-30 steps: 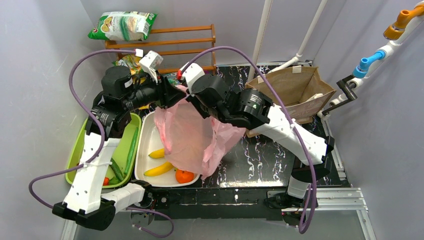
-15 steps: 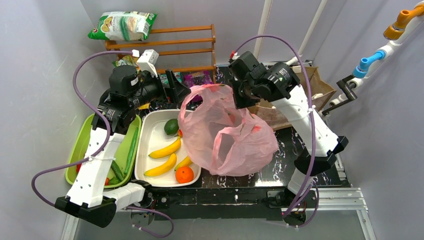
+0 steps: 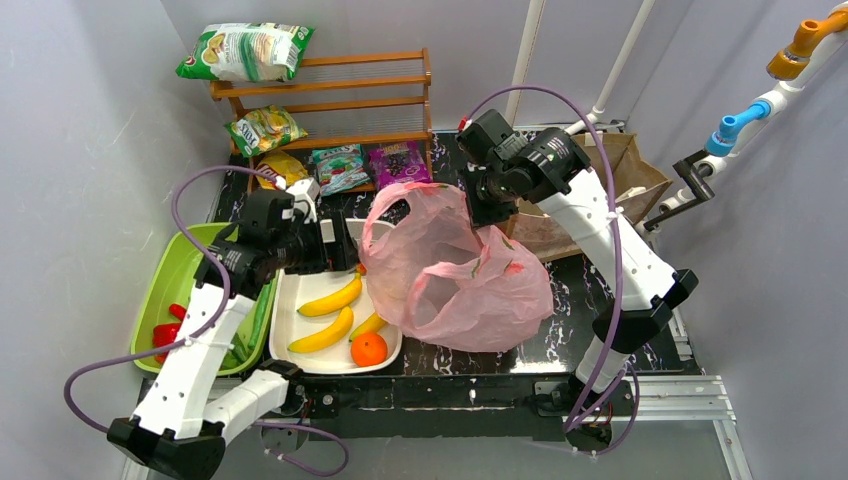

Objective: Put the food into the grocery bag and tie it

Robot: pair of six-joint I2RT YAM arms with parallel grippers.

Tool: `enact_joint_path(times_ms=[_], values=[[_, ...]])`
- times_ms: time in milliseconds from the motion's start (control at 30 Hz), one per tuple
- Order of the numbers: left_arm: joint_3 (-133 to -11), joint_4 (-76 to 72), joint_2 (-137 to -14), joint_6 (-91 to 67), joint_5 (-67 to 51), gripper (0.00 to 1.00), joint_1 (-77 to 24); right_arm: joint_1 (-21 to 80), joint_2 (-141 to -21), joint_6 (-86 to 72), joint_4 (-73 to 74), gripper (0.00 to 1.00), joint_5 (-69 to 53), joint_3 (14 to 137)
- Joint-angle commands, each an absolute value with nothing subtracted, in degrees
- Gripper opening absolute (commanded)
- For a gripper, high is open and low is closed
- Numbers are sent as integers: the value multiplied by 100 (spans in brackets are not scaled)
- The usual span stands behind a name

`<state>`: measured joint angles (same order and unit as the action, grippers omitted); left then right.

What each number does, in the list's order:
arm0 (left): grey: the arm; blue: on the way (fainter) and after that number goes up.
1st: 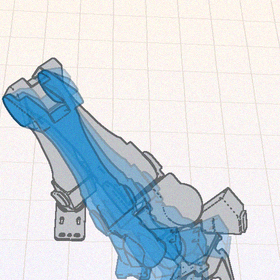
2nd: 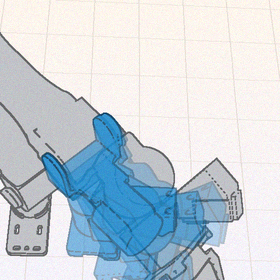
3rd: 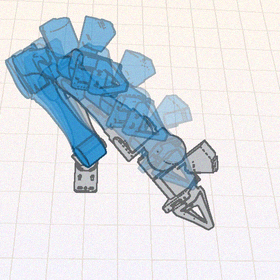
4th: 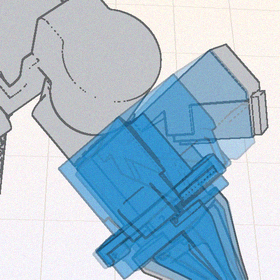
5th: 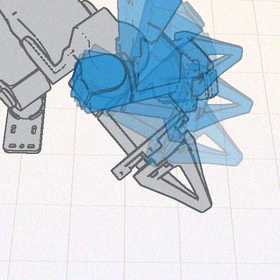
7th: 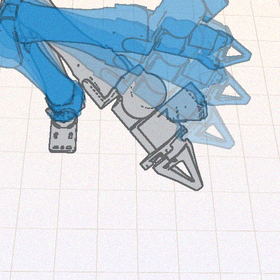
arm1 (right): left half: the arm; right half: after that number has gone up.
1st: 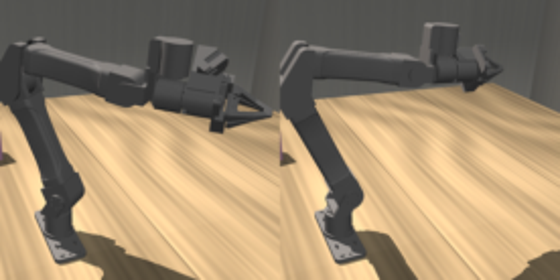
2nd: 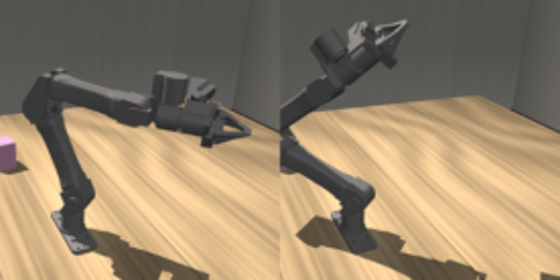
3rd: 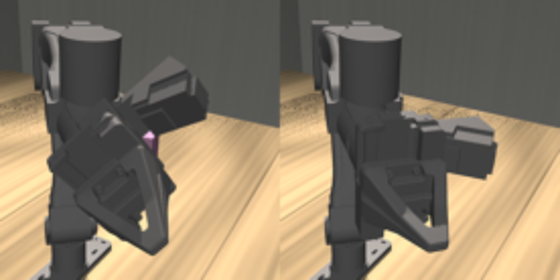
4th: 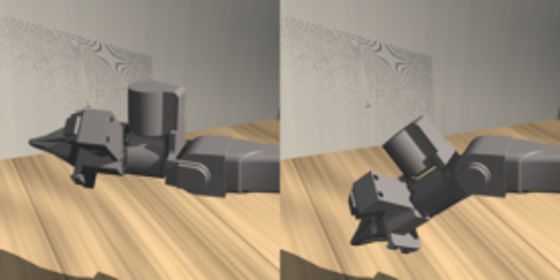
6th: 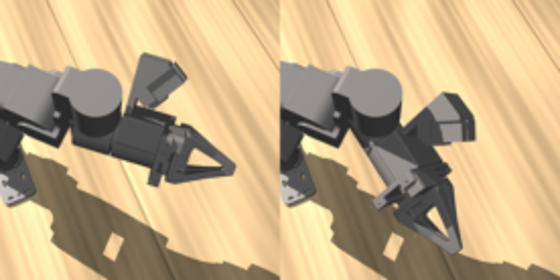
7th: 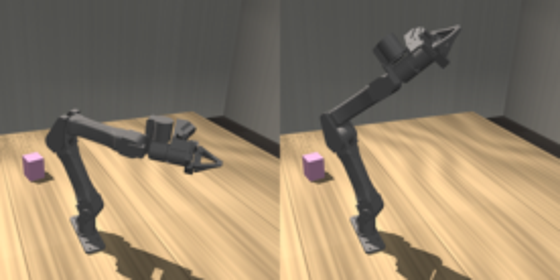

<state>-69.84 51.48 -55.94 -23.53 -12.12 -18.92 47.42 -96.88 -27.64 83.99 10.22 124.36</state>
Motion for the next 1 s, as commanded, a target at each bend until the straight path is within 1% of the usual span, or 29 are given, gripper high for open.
enact_joint_path(times_ms=[0, 100, 200, 467, 700, 967], values=[[-6341, 5083, -5213, -1773, -1224, 98, -1881, 4645, -9749, -2637, 8350, 1, 870, 12629], [-5821, 4745, -5147, -1500, -1187, 98, -1885, 4536, -9778, -2602, 8408, 1, 746, 12579], [-5560, 4424, -5287, -1037, -1501, 98, -1885, 4452, -9723, -2547, 8375, 1, 640, 12457], [-5552, 4239, -6252, 191, -1886, 98, -1885, 4334, -9635, -2501, 8305, 1, 517, 12300], [-5133, 3972, -6292, 1181, -1488, 98, -1896, 4316, -9558, -2498, 8325, 1, 486, 12146], [-4766, 3846, -6261, 1898, -1949, 95, -1893, 4290, -9534, -2449, 8375, 1, 422, 12077]])
